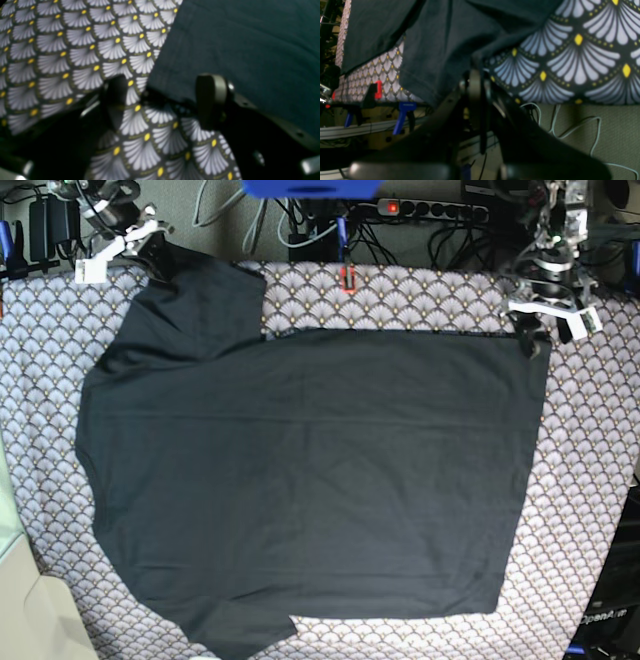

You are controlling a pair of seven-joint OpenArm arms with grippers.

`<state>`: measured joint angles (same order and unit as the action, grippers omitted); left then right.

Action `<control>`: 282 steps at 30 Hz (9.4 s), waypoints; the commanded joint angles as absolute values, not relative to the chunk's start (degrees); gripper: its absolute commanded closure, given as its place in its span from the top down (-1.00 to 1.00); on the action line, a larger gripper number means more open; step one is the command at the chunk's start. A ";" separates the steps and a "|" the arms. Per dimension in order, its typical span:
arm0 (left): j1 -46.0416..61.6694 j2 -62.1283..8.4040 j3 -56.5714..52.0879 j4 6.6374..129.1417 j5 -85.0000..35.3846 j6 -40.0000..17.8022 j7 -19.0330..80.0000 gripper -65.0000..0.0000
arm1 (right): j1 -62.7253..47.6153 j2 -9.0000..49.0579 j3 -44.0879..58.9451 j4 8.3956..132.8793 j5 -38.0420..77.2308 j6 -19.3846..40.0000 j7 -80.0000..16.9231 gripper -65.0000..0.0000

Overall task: Fold the T-shirt properly
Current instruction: 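Lower both grippers onto the shirt's collar-edge corners and grasp them, then lift the collar edge with both grippers and fold it toward the hem, then lower the folded edge onto the shirt and open both grippers, then pull the folded edge back toward the collar with both grippers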

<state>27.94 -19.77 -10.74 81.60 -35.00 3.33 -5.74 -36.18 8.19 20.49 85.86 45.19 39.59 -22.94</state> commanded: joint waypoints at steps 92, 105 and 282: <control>-29.93 -13.14 -19.74 56.48 -25.89 3.38 34.24 -1.00 | 30.11 17.19 17.45 59.56 26.42 40.00 -40.75 -1.00; -28.97 -13.58 -20.09 56.48 -25.80 3.38 33.71 -1.00 | 37.93 20.26 14.99 47.08 26.33 40.00 -36.44 -1.00; 1.45 -16.04 -29.41 85.76 -32.66 3.30 45.49 -1.00 | -1.54 24.84 21.67 68.70 26.68 40.00 -35.74 -1.00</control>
<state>2.24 -15.03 -28.91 84.44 -32.62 3.36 46.89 -1.74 23.64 21.30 68.12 26.72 39.83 -35.55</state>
